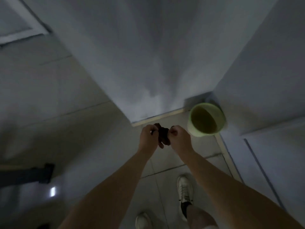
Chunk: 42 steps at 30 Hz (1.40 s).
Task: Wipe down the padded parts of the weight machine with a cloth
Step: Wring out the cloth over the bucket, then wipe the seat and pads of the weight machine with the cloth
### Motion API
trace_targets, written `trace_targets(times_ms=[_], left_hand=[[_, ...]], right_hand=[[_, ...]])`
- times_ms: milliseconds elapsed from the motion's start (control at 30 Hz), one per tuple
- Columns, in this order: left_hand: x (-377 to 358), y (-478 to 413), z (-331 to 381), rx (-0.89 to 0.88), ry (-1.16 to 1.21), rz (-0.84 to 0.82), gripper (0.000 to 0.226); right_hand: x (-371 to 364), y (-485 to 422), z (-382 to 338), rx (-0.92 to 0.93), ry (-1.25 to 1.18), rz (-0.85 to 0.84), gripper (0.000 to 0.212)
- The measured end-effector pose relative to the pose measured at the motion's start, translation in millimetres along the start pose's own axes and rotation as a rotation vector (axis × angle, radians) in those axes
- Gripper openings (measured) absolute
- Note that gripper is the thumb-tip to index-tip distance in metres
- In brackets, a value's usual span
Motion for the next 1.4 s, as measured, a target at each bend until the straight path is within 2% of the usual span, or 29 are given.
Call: trace_targets(times_ms=[133, 233, 333, 533, 800, 1033, 1167, 1267, 1400], left_hand=[[107.5, 107.3, -11.7, 0.015, 0.026, 0.183, 0.021], [180.3, 190.1, -35.3, 0.014, 0.138, 0.283, 0.020], [247.9, 271.1, -67.4, -0.020, 0.185, 0.363, 0.024], [370.8, 427.5, -157.4, 0.006, 0.078, 0.616, 0.011], [512.4, 619.5, -265.2, 0.044, 0.274, 0.974, 0.011], [619.4, 730.4, -341.5, 0.028, 0.304, 1.235, 0.020], [682.3, 781.7, -374.2, -0.056, 0.337, 1.432, 0.020], [726.4, 813.1, -387.2, -0.117, 0.302, 1.479, 0.024], [777.5, 837.5, -412.4, -0.155, 0.374, 1.441, 0.033]], right_hand=[[-68.6, 94.2, -94.4, 0.046, 0.055, -0.197, 0.011], [-128.4, 165.1, -147.2, 0.106, 0.042, -0.251, 0.011], [-197.3, 232.8, -184.3, 0.156, 0.097, -0.304, 0.011], [-345.1, 357.1, -244.0, 0.306, 0.203, -0.409, 0.011], [-540.9, 514.4, -333.6, 0.510, 0.255, -0.735, 0.019], [-693.3, 610.1, -382.2, 0.685, 0.328, -0.954, 0.021], [-762.8, 654.8, -431.0, 0.974, 0.242, -0.885, 0.021], [-808.2, 687.8, -467.4, 1.151, 0.170, -0.877, 0.018], [-872.5, 733.7, -496.1, 1.114, 0.166, -1.058, 0.020]])
Point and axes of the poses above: each hand's wrist, its own y-axis away from the middle knuckle, its own x-axis out of the back of the hand, z = x × y, the point moved 3 cm from there along -y, towards the middle knuckle, and after that the axes turned 10 degrees about -z, right-handed, at the moved point
